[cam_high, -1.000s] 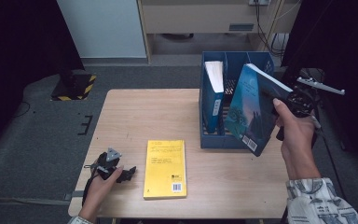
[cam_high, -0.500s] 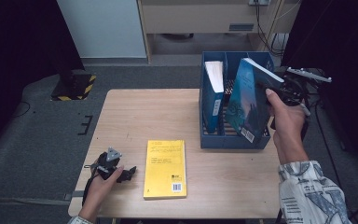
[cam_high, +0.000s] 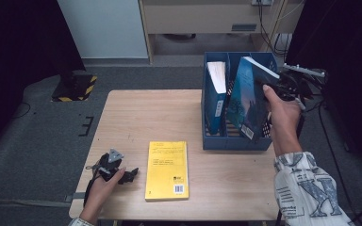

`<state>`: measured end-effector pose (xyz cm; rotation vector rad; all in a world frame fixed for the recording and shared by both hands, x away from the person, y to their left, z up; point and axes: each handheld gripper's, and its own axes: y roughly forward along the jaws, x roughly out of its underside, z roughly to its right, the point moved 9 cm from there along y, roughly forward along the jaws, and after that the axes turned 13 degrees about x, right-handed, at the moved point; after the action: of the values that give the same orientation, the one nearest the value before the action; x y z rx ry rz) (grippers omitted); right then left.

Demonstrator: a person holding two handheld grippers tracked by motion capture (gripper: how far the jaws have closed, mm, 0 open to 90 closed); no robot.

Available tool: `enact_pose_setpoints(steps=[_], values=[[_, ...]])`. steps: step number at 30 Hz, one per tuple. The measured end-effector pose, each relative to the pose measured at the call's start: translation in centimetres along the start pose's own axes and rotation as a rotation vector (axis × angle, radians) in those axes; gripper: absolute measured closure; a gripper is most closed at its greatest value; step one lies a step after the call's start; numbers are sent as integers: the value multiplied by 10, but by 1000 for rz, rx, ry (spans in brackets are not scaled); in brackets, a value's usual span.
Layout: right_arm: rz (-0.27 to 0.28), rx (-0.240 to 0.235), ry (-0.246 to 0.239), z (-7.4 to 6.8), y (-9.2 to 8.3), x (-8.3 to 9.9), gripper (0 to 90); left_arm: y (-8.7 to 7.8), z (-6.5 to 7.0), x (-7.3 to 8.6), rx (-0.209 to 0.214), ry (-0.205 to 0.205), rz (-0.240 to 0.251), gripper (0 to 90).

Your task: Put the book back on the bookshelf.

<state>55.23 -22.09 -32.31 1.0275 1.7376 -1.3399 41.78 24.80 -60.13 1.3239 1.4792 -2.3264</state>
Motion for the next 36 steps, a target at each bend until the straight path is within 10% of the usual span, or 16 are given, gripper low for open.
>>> enact_pose_setpoints(steps=[36], values=[[24, 48, 34, -12, 40, -19, 731, 1, 0, -1, 4, 4, 1, 0]])
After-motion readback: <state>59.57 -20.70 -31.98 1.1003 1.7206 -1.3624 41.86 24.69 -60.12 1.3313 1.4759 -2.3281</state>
